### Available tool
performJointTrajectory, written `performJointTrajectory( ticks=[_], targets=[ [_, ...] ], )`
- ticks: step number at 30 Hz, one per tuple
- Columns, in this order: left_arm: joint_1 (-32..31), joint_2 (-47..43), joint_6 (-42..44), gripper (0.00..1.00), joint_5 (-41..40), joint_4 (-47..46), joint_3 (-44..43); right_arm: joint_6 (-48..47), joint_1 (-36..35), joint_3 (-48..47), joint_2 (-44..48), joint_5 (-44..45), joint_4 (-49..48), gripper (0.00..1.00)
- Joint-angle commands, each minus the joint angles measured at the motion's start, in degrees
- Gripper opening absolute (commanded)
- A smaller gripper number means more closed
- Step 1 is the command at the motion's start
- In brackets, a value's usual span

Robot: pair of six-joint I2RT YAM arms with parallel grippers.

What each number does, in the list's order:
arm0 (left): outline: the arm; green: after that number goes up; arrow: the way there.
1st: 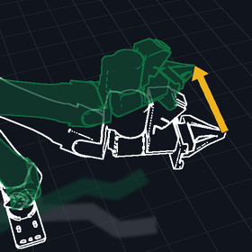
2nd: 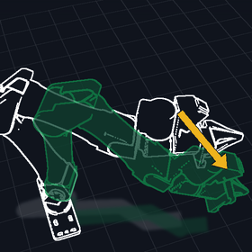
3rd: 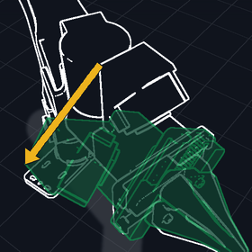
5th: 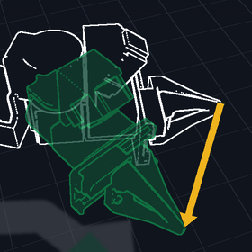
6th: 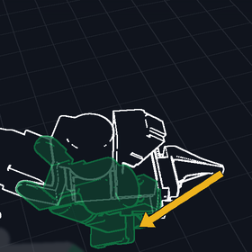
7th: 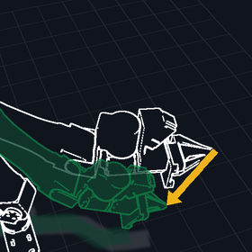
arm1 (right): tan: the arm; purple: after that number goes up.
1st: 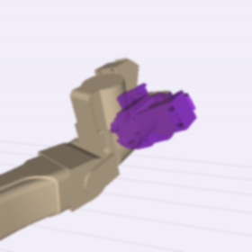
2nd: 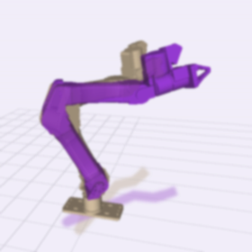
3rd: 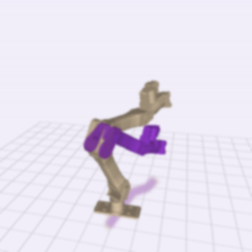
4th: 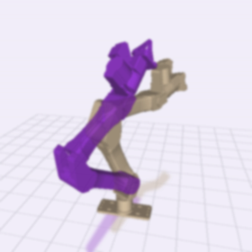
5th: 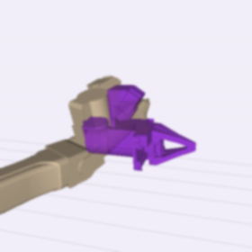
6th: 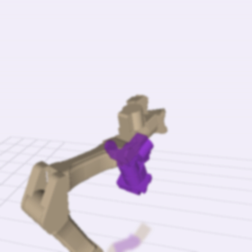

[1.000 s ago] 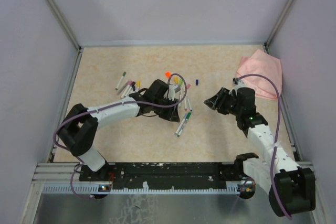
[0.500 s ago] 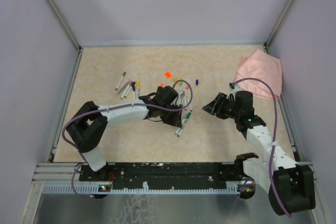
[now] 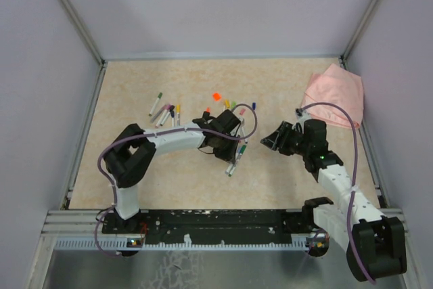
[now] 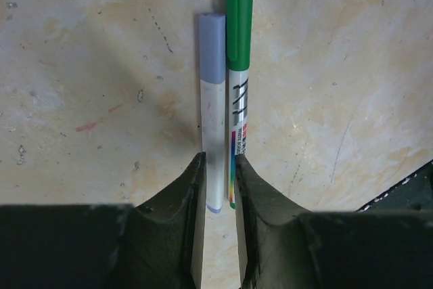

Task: Open the pen caps
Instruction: Move the pen to the center of the board.

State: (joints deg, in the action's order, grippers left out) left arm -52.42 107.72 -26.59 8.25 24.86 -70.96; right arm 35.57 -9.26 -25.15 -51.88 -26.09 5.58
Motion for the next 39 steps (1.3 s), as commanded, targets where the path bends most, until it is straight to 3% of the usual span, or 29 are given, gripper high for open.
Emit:
performJointTrajectory(
  ticks=[1, 11, 14, 27, 29, 34, 39],
  targets=[
    [-0.6, 2.4, 1.8, 0.27, -0.8, 3.5, -2.9, -0.8, -0.1, 0.0, 0.9, -1.1, -1.9, 0.47],
    [-0.7, 3.3, 3.1, 0.21, -2.5, 5.8, -3.3, -0.7, -0.1, 0.2, 0.9, -1.2, -2.2, 0.47],
    [-0.8, 2.2, 3.4, 0.12, -3.1, 6.7, -2.5, -0.6, -0.1, 0.3, 0.9, -1.3, -2.2, 0.47],
    [-0.7, -12.6, 0.0, 0.07, -10.2, 10.9, 13.2, 0.5, -0.1, 1.9, 0.5, -2.6, -4.3, 0.47],
    [-0.7, -14.6, -1.2, 0.08, -11.1, 11.4, 15.4, 0.7, -0.1, 2.1, 0.4, -2.8, -4.6, 0.47],
    [-0.6, -16.2, -2.0, 0.29, -14.4, 11.2, 16.1, 1.1, -0.1, 2.7, 0.2, -3.3, -5.4, 0.47],
    [-0.5, -10.7, 0.1, 0.33, -16.0, 10.9, 11.7, 1.2, -0.1, 2.5, -0.1, -3.7, -5.5, 0.47]
  ],
)
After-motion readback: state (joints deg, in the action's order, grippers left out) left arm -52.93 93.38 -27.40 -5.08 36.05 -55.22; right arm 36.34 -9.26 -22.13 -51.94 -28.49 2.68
